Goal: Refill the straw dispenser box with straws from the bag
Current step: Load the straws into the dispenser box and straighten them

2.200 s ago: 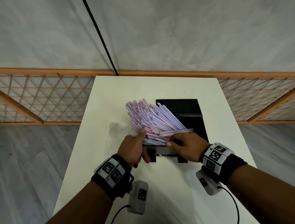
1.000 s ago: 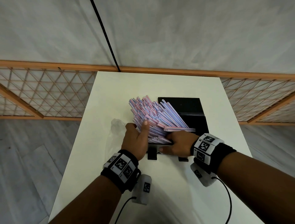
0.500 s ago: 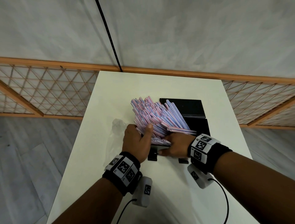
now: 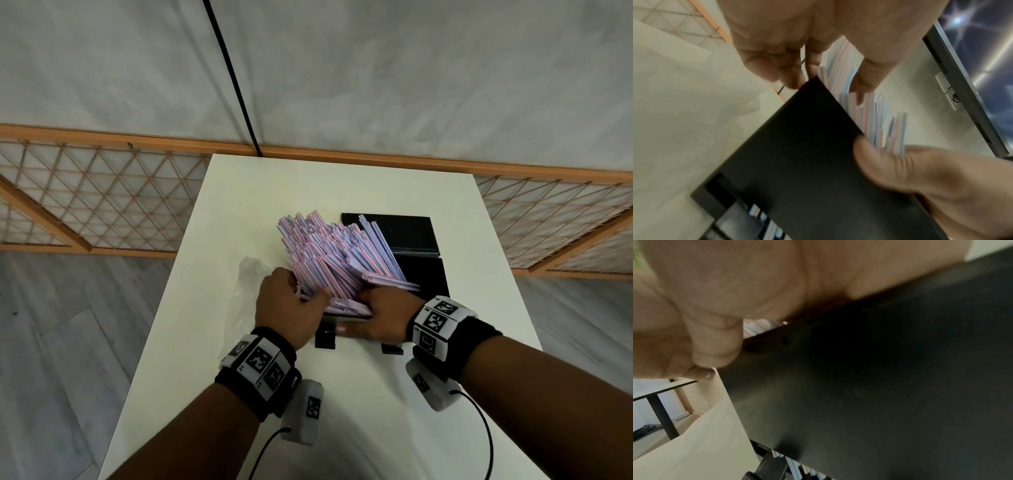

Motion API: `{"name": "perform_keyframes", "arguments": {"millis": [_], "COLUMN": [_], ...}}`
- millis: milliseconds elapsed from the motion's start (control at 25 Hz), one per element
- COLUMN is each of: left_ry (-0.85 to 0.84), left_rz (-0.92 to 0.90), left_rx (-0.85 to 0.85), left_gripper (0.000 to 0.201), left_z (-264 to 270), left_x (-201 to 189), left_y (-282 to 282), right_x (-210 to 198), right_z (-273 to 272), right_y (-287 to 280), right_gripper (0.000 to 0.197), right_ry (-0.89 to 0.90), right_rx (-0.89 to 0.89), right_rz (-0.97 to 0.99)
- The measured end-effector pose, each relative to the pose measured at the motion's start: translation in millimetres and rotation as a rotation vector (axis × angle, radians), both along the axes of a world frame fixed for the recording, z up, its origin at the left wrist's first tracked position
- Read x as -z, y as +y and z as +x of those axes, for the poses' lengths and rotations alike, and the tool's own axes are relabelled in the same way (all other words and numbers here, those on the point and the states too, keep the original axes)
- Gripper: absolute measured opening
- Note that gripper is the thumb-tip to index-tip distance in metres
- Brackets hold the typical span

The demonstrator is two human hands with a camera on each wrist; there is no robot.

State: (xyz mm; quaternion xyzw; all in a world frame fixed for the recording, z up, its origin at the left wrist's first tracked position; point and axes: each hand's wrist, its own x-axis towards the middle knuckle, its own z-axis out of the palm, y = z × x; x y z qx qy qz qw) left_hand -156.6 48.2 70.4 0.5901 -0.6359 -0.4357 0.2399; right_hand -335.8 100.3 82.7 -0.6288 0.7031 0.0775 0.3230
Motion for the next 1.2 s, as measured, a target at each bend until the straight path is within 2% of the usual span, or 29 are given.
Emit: {"name": "perform_keyframes", "arguments": {"millis": [120, 240, 400, 520, 640, 720, 800, 920, 1000, 1040, 1120, 1200], "left_ry": [-0.083, -0.126, -0.186, -0.15, -0.06, -0.049, -0.015, 0.12, 0.129, 0.114, 0.078, 0.05], "left_rz": [-0.01, -0.069, -0.136, -0.183, -0.279, -0.294, -0.227, 0.001, 0.148, 0.174, 0.132, 0.05], "left_rx": [0.011, 0.036, 0.144, 0.111, 0.039, 0.017, -0.045, -0.147, -0.119, -0.088, -0.033, 0.026], "left_gripper": [0.035, 0.039, 0.03, 0.029, 0.021, 0.028, 0.029, 0.059, 0.073, 0.077, 0.072, 0.054], "left_z": [1.2, -3.5, -10.5, -10.3, -3.6, 3.4, 10.3, 15.8, 11.2, 8.3, 1.4, -4.2], "left_x": [-5.5, -9.3, -19.4, -24.7, -37.7, -42.5, -32.7, -14.0, -10.8, -11.5, -12.8, -18.1], "left_y": [-6.4, -10.6, -12.6, -9.7, 0.9, 6.0, 2.6, -5.0, -9.6, -12.4, -19.5, -23.6], "right_x": [1.6, 9.2, 21.3, 19.5, 13.6, 12.5, 12.1, 5.1, 2.4, 2.5, 5.7, 7.8], "right_z": [-1.1, 2.7, 6.4, 8.0, 6.3, 5.2, 2.5, 1.1, 1.4, 2.8, 6.6, 12.2], "right_y": [0.2, -4.0, -5.1, -0.4, 5.6, 9.4, 12.3, 15.6, 12.4, 9.1, 0.4, -5.9], "right_gripper": [0.044, 0.043, 0.059, 0.07, 0.059, 0.049, 0.047, 0.048, 0.036, 0.036, 0.051, 0.055], "right_ry": [-0.015, -0.029, -0.056, -0.173, -0.242, -0.202, -0.124, -0.067, -0.041, -0.032, 0.013, 0.048], "right_rx": [0.004, -0.011, -0.034, 0.009, 0.037, 0.072, 0.101, 0.073, 0.084, 0.098, 0.087, 0.039], "right_rz": [0.058, 0.015, -0.076, -0.194, -0.329, -0.328, -0.269, -0.176, -0.116, -0.078, -0.022, -0.012]}}
